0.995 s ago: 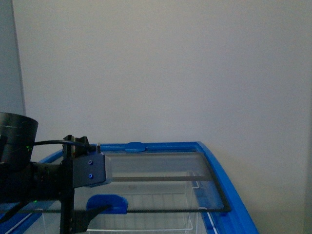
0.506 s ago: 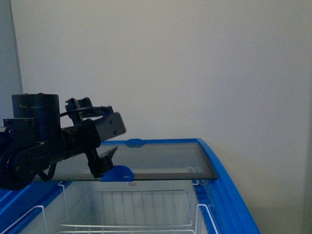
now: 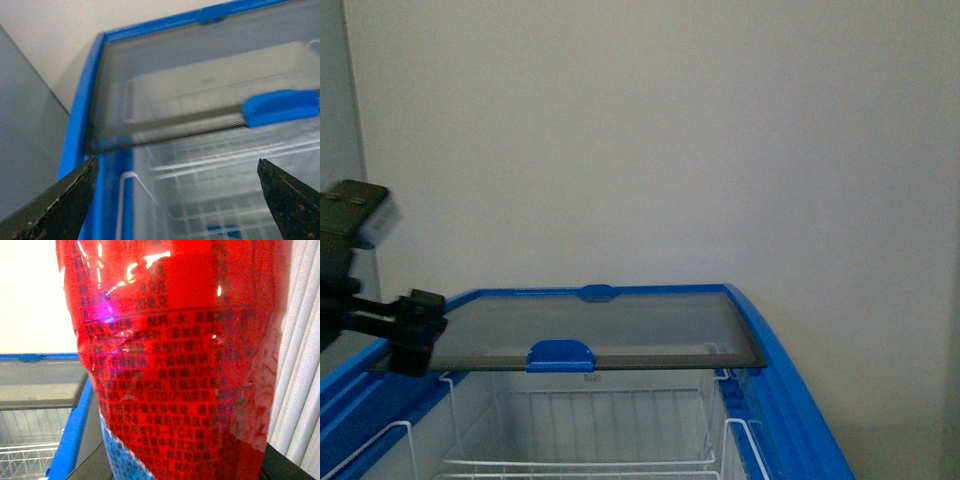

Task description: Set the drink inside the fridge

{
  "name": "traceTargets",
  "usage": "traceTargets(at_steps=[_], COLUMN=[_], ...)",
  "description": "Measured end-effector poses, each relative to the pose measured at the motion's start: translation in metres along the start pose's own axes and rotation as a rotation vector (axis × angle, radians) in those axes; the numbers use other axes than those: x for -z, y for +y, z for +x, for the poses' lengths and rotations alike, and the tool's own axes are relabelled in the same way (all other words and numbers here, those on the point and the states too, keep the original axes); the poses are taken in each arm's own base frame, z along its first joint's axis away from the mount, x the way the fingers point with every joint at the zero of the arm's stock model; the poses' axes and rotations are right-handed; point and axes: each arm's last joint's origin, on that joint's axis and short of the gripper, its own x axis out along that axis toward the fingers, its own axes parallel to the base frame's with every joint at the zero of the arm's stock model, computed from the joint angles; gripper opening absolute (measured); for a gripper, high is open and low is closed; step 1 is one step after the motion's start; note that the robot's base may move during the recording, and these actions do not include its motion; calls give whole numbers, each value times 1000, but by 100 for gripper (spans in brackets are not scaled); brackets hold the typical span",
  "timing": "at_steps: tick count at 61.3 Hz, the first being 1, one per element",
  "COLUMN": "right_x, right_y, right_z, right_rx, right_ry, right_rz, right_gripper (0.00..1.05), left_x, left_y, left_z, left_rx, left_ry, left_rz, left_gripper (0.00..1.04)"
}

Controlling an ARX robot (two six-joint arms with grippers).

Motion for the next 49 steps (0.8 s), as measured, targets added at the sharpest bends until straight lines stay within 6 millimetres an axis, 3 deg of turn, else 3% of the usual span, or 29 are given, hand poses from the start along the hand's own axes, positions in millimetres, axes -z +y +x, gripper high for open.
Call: traceTargets(at_steps=[10, 14, 21, 27, 32, 37, 40, 49], right_x=[0, 0, 1, -8, -8, -16, -17, -11], right_y=[0, 0, 0, 4, 15, 34, 45, 81], right_z=[0, 0, 1, 8, 28, 63, 79, 113], right_rx=[2, 4, -12, -170, -308, -423, -481, -648], right_ry=[0, 0, 17, 334, 451, 418, 399, 370], right_rz=[0, 0, -11, -231, -391, -550, -613, -811], right_gripper=[39, 39, 39, 39, 39, 39, 39, 39], left_x=[18, 29, 49, 67, 77, 86, 89, 97], left_y=[-2, -6, -11, -17, -20, -24, -25, -28], left_z=[-87, -111, -131, -142, -151, -160, -163, -172], left_rx=[84, -69, -169, -165, -163, -166, -165, -165], left_ry=[-2, -122, -232, -220, -218, -221, -225, -226], left_rz=[-203, -188, -187, -188, -188, -188, -188, -191], left_gripper=[97, 86, 63, 43, 27, 10, 3, 3])
